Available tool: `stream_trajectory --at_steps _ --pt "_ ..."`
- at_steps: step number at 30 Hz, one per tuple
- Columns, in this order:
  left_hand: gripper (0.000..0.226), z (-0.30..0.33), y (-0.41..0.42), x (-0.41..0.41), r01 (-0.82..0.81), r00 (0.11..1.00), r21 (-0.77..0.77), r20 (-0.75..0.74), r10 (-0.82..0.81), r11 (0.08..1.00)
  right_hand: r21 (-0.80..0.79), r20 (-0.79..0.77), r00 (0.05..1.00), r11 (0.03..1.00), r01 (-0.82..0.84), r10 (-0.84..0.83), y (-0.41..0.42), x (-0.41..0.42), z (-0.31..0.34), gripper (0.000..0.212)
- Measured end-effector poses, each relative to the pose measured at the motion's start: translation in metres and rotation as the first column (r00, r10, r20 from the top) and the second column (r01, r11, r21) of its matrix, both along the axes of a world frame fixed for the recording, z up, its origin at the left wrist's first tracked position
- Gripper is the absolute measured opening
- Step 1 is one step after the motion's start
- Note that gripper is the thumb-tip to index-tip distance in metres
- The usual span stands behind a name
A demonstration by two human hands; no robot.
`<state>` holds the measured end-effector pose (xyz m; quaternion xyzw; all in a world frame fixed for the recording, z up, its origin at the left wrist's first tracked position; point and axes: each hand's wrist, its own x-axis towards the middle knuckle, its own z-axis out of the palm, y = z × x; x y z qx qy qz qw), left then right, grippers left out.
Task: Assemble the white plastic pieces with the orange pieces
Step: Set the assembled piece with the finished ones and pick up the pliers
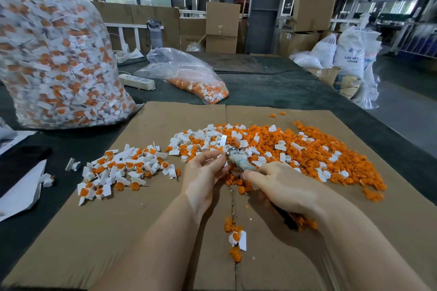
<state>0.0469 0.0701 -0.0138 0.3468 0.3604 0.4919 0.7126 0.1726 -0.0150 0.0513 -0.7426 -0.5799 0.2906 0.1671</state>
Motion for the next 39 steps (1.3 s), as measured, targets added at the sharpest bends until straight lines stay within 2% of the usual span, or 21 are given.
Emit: stream_trajectory --at_steps 4,10,24,32,39 --pt "0.011 0.0 0.0 0.0 0.003 1.0 0.0 0.006 -0.003 1.0 0.007 0.017 1.0 1.0 -0.006 0.006 -0.001 0.001 0.002 0.04" --pt "0.012 -0.002 0.002 -0.001 0.03 1.0 0.01 0.007 -0.03 1.0 -0.01 -0.048 0.999 1.0 0.005 -0.006 -0.001 0.0 0.004 0.04" --pt "0.011 -0.005 0.004 0.002 -0.006 1.0 0.013 -0.026 0.007 1.0 0.058 0.16 0.987 0.998 -0.003 -0.006 0.001 -0.003 -0.006 0.032" --pt "0.01 -0.005 0.001 0.003 -0.001 0.995 0.061 -0.101 0.007 0.998 0.125 0.199 0.978 0.991 0.036 -0.061 0.0 -0.004 -0.011 0.035" --pt "0.009 -0.003 0.0 0.003 0.002 0.994 0.055 -0.105 0.004 0.998 0.126 0.216 0.973 0.99 0.057 -0.084 0.001 -0.003 -0.014 0.035"
